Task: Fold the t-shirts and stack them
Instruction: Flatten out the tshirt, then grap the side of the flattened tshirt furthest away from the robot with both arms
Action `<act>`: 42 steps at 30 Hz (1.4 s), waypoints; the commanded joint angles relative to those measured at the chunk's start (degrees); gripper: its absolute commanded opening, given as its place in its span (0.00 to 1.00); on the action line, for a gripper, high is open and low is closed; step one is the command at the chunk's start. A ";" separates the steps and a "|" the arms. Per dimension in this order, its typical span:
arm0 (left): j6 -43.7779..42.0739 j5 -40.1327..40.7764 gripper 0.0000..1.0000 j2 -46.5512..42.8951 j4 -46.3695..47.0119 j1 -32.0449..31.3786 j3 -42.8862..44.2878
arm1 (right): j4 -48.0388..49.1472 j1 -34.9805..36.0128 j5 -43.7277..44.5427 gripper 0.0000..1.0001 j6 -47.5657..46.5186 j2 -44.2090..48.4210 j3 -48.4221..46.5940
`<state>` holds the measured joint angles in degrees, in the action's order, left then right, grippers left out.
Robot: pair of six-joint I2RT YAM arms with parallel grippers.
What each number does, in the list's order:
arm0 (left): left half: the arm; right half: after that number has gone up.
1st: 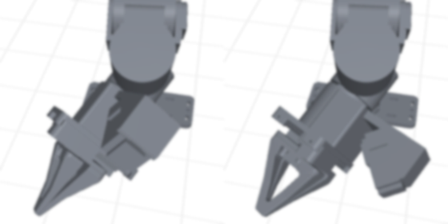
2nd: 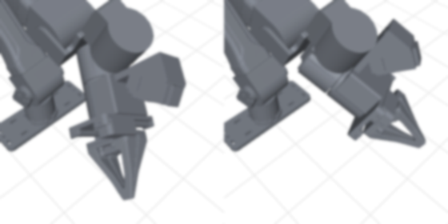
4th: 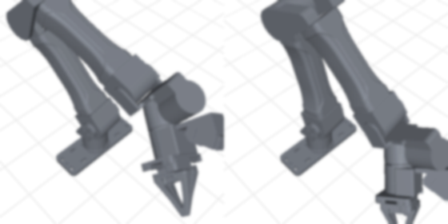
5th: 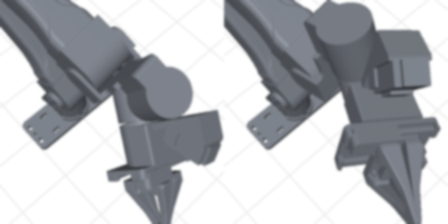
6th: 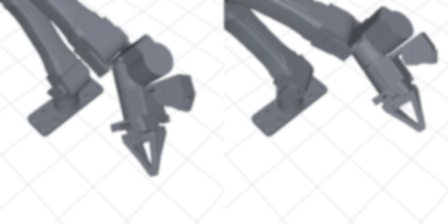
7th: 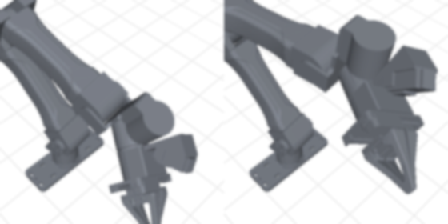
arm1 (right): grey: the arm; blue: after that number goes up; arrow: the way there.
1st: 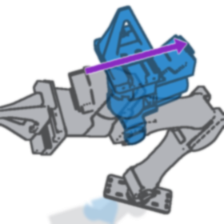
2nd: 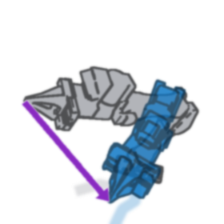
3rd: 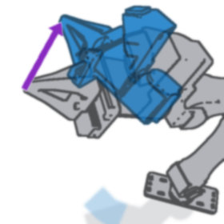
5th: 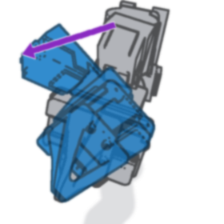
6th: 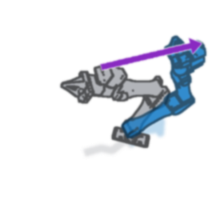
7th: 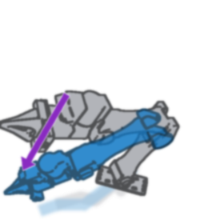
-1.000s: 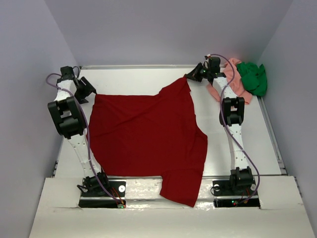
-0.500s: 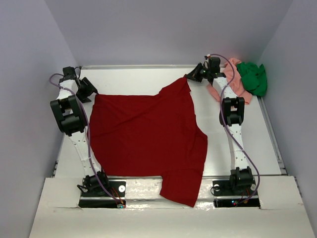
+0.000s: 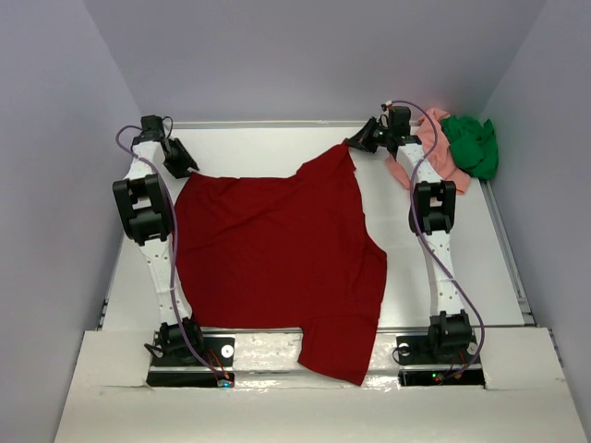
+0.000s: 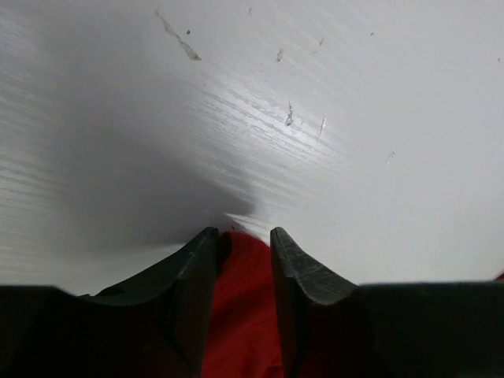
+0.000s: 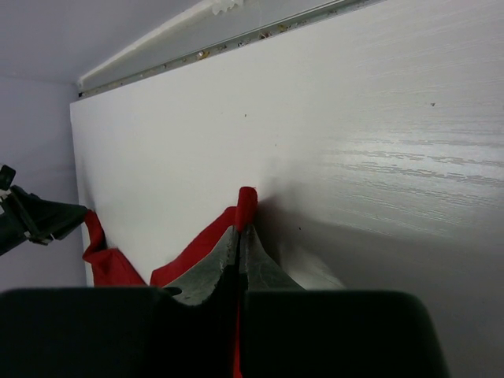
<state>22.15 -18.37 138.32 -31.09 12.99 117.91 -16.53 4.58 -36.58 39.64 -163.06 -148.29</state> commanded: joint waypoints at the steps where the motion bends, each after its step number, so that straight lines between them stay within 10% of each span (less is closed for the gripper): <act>1: -0.18 0.88 0.42 0.20 -3.36 0.54 1.89 | 0.71 0.25 0.37 0.00 -1.14 2.93 0.10; 9: -0.79 3.87 0.12 -1.04 -5.12 0.63 1.36 | 0.36 0.25 0.72 0.00 -0.97 2.93 0.02; 16: -1.41 3.78 0.57 -2.18 -5.03 1.07 -0.84 | 0.19 0.25 0.63 0.00 -1.14 3.01 -0.07; 22: -2.02 3.52 0.61 -3.14 -4.94 1.16 -2.07 | -0.08 0.25 0.89 0.00 -1.23 3.01 -0.16; 26: -1.76 2.90 0.45 -3.41 -4.77 1.16 -3.38 | -0.51 0.25 1.07 0.00 -1.23 3.01 -0.07; 31: -1.50 2.81 0.00 -2.54 -5.12 1.16 -3.83 | -0.87 0.25 0.89 0.00 -1.14 3.01 0.02; 42: -1.41 2.81 0.00 -1.57 -5.82 1.24 -0.49 | -0.96 -0.27 -0.25 0.00 -0.70 5.03 -0.69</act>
<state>21.50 -16.27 137.19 -33.15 13.98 115.87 -17.74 4.54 -35.99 39.31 -163.06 -148.29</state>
